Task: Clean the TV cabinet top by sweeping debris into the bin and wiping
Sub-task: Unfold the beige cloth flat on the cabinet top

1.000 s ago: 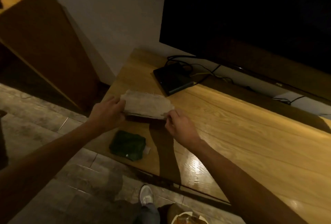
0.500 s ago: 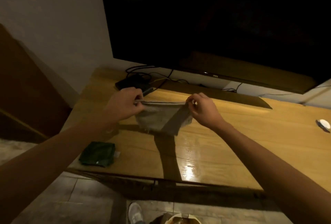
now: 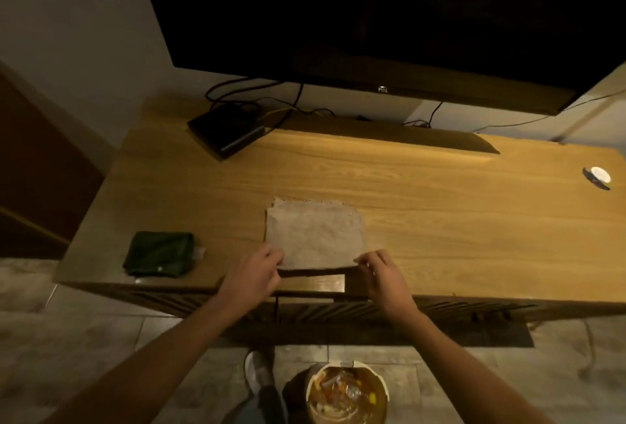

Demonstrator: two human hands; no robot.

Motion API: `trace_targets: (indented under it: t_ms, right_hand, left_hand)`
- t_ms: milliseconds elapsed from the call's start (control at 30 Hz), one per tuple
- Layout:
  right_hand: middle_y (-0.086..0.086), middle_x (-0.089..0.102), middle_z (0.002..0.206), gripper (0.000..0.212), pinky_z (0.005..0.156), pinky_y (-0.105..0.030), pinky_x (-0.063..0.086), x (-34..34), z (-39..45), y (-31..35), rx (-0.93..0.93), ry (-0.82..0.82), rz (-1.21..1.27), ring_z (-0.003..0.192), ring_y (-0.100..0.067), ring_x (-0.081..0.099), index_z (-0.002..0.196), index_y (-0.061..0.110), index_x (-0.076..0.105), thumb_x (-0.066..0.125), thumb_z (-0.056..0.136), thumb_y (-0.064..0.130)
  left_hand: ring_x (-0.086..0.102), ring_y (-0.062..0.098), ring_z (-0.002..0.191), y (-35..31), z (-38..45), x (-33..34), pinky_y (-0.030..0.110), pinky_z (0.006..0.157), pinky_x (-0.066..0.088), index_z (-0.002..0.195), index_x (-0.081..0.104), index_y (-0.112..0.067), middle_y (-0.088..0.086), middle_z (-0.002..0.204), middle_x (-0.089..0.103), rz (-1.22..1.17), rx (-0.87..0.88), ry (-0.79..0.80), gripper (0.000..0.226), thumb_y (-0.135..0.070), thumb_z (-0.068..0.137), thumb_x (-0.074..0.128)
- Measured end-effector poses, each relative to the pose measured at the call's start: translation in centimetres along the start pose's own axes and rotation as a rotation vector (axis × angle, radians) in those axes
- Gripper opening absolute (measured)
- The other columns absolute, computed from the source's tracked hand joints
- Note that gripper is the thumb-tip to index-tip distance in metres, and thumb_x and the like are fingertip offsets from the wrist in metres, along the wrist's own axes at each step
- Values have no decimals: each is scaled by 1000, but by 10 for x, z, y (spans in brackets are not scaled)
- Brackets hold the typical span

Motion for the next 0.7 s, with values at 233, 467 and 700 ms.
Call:
trace_targets:
  t_ms: [233, 467, 700]
  right_hand:
    - [10, 55, 107, 16, 75, -25, 52, 26, -38, -4, 11, -86, -229, 98, -9, 53, 110, 31, 63, 56, 95, 36]
    - [-1, 21, 168, 53, 125, -47, 18, 57, 39, 50, -115, -4, -222, 155, -21, 13, 157, 32, 27, 23, 106, 46]
    - [8, -12, 170, 57, 125, -46, -7, 88, 67, 30, -80, 5, -313, 155, -15, -19, 158, 46, -6, 16, 106, 50]
  left_hand:
    - [47, 15, 91, 1, -22, 44, 26, 68, 39, 96, 56, -24, -5, 96, 53, 245, 52, -64, 20, -37, 83, 49]
    - [14, 22, 153, -19, 41, 66, 46, 123, 19, 156, 24, -20, 4, 164, 22, 165, -148, -109, 55, -37, 103, 28]
    - [-12, 23, 154, -7, 72, 86, 49, 124, 5, 159, -1, -24, 1, 168, -6, 359, -217, -148, 63, -47, 101, 2]
Point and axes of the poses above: each hand's wrist, its own z-axis towards the middle knuckle, its own x-axis out of the palm, y = z × x, the point moved 5 cm from there along z, towards the middle knuckle
